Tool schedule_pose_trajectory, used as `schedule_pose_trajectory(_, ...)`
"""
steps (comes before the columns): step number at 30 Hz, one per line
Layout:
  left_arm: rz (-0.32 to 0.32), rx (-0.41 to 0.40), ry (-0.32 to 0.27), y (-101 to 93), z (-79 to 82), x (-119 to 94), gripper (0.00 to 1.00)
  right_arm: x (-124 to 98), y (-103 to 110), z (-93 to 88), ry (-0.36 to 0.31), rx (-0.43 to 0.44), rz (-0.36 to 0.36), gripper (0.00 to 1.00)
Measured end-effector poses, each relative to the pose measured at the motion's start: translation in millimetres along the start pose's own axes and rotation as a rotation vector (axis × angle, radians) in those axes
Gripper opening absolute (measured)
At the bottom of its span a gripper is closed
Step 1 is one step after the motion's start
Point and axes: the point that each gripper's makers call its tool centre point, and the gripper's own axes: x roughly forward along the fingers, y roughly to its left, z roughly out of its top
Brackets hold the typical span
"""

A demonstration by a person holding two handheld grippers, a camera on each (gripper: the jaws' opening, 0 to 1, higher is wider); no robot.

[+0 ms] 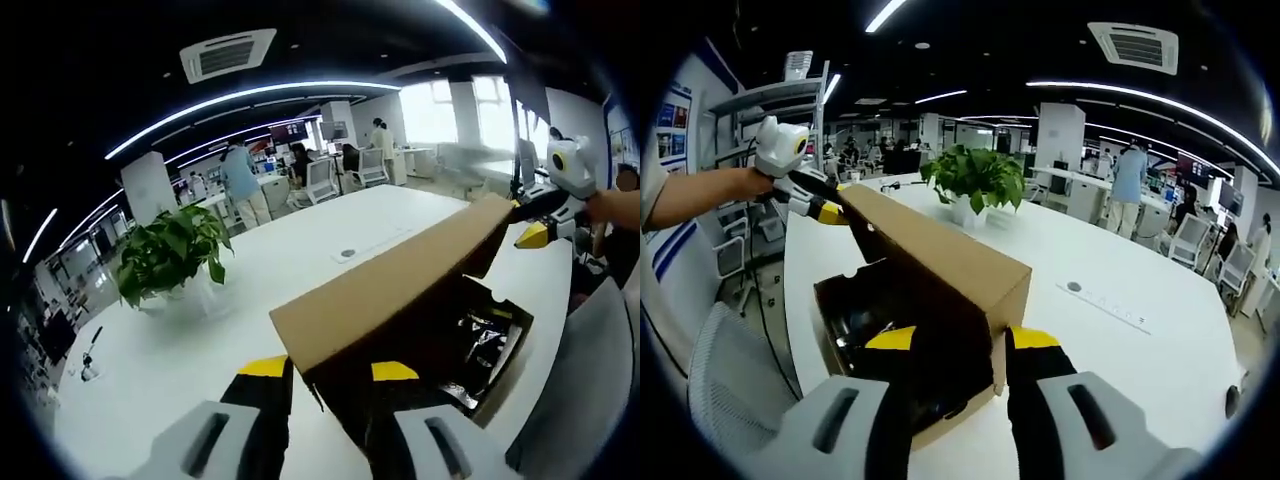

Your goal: Operate the shoe box by opening the lid, removing the specified soft item, and placing it in the target area until the item is outside and the box remains undamaged.

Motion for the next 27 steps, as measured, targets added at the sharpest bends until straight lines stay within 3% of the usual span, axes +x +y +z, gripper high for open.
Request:
schedule_pose_trajectory(6,0.061,0.000,-0.005,17.4,8.2,10,0.14,5,-9,4.1,-0.004,-0.015,-0.020,0.28)
schedule_pose_trajectory(17,0.095,0.000,-0.020,28.4,17.8,27,0.14,17,-28,12.8,-0.002,-0.011,-0.052,0.25)
schedule_pose_trajectory(23,0.160,-0.028,-0.034,43.0,19.7,33,0.05,21,-33,13.9,-0.003,-0.006,-0.064,0.24)
schedule_pose_trajectory(24,0.146,-0.063,-0.047,40.5,21.3,35,0.05,22,-34,14.0,-0.004,-0.005,-0.066,0.24)
schedule_pose_trajectory(27,0.161,-0.063,-0.049,45.0,21.7,37,0.04,24,-36,14.9,-0.003,-0.009,-0.067,0.24)
